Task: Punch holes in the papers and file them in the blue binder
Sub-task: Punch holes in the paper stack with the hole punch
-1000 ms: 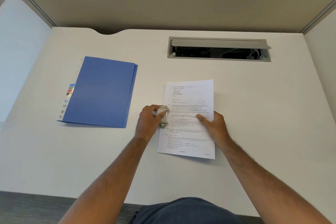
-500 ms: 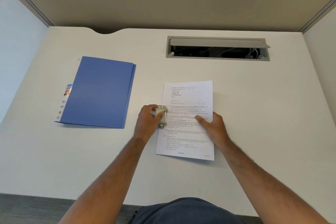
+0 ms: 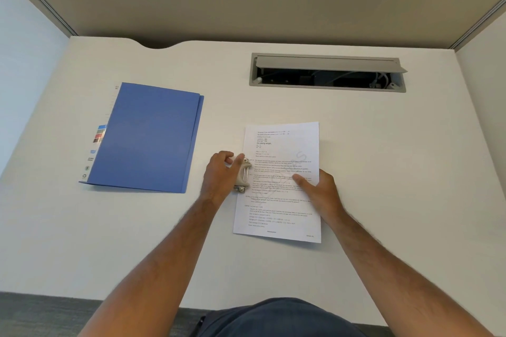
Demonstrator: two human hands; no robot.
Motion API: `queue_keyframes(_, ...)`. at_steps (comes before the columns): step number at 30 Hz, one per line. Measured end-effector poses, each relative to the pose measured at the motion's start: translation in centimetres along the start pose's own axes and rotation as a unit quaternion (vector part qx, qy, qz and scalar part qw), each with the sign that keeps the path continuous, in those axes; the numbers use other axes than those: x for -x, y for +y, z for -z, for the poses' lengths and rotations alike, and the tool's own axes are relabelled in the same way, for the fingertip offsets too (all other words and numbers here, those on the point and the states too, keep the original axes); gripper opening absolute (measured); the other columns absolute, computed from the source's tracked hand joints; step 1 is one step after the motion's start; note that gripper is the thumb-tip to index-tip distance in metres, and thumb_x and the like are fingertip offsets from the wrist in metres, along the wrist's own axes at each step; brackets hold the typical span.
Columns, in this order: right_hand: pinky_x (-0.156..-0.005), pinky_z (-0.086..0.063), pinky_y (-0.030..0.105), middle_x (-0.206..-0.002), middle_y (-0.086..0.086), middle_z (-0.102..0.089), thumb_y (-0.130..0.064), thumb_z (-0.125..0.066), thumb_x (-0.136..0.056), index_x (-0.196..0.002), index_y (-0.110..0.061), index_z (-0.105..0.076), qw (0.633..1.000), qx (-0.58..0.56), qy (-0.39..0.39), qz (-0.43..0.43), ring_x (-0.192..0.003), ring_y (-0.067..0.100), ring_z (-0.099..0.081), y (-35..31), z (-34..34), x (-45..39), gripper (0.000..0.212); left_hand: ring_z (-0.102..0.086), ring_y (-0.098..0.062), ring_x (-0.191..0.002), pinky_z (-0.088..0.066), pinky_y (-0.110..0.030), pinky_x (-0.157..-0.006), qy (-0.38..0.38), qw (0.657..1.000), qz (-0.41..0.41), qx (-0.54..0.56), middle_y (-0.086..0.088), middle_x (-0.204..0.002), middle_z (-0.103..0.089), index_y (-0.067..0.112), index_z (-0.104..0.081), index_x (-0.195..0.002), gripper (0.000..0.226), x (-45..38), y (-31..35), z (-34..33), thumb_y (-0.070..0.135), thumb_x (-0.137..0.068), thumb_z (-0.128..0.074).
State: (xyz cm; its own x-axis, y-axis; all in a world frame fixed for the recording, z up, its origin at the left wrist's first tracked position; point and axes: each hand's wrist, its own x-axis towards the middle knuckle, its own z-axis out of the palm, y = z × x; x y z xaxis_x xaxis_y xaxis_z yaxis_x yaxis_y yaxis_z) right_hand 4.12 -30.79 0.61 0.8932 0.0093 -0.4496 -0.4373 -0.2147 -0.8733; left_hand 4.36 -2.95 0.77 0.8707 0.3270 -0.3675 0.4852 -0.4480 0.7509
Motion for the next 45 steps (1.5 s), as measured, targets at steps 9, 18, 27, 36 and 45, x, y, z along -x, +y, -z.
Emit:
queue_keyframes(9,-0.093,-0.064,0.043,-0.109,-0.010,-0.083,-0.029,-0.082,-0.094,-0.120,-0.021,-0.076,1.000,0.006,0.000,-0.003,-0.098,0.010,-0.080,-0.1,0.0,-0.1,0.028,-0.064,-0.021,-0.097,-0.039,-0.047,-0.099,0.080,0.990,-0.022,-0.111,0.006,-0.099,-0.069,0.023,-0.061,-0.100,0.036,-2.0,1.9,-1.9,0.053,-0.107,-0.042)
queue_keyframes(18,-0.093,-0.064,0.042,-0.109,-0.009,-0.083,-0.028,-0.081,-0.094,-0.120,-0.020,-0.076,1.000,0.009,0.001,-0.007,-0.098,0.011,-0.080,-0.1,0.0,-0.2,0.028,-0.063,-0.017,-0.090,-0.034,-0.039,-0.096,0.113,0.982,-0.055,-0.144,0.008,-0.094,-0.066,0.029,-0.050,-0.103,0.017,-2.4,1.6,-2.7,0.036,-0.111,-0.037)
queue_keyframes(27,-0.090,-0.064,0.037,-0.109,-0.008,-0.083,-0.028,-0.082,-0.094,-0.120,-0.019,-0.076,1.000,0.014,0.010,-0.005,-0.097,0.009,-0.080,-0.1,-0.1,-0.2,0.028,-0.056,-0.013,-0.088,-0.033,-0.036,-0.094,0.123,0.977,-0.068,-0.161,0.010,-0.091,-0.058,0.031,-0.047,-0.098,0.024,-2.3,1.4,-2.9,0.027,-0.112,-0.028)
queue_keyframes(36,-0.091,-0.063,0.037,-0.109,-0.009,-0.083,-0.029,-0.081,-0.094,-0.120,-0.020,-0.076,1.000,0.014,0.004,-0.006,-0.099,0.010,-0.079,0.0,-0.1,-0.4,0.028,-0.051,-0.013,-0.097,-0.030,-0.033,-0.097,0.122,0.975,-0.088,-0.165,0.008,-0.107,-0.059,0.026,-0.054,-0.111,0.023,-2.2,1.3,-2.9,0.020,-0.110,-0.031)
queue_keyframes(45,-0.087,-0.063,0.032,-0.109,-0.009,-0.083,-0.028,-0.082,-0.094,-0.120,-0.019,-0.076,1.000,0.018,0.008,-0.006,-0.097,0.008,-0.079,0.0,-0.1,-0.4,0.028,-0.054,-0.018,-0.101,-0.037,-0.040,-0.098,0.116,0.970,-0.112,-0.181,0.003,-0.113,-0.061,0.024,-0.057,-0.117,0.031,-2.7,0.6,-3.0,0.008,-0.106,-0.033)
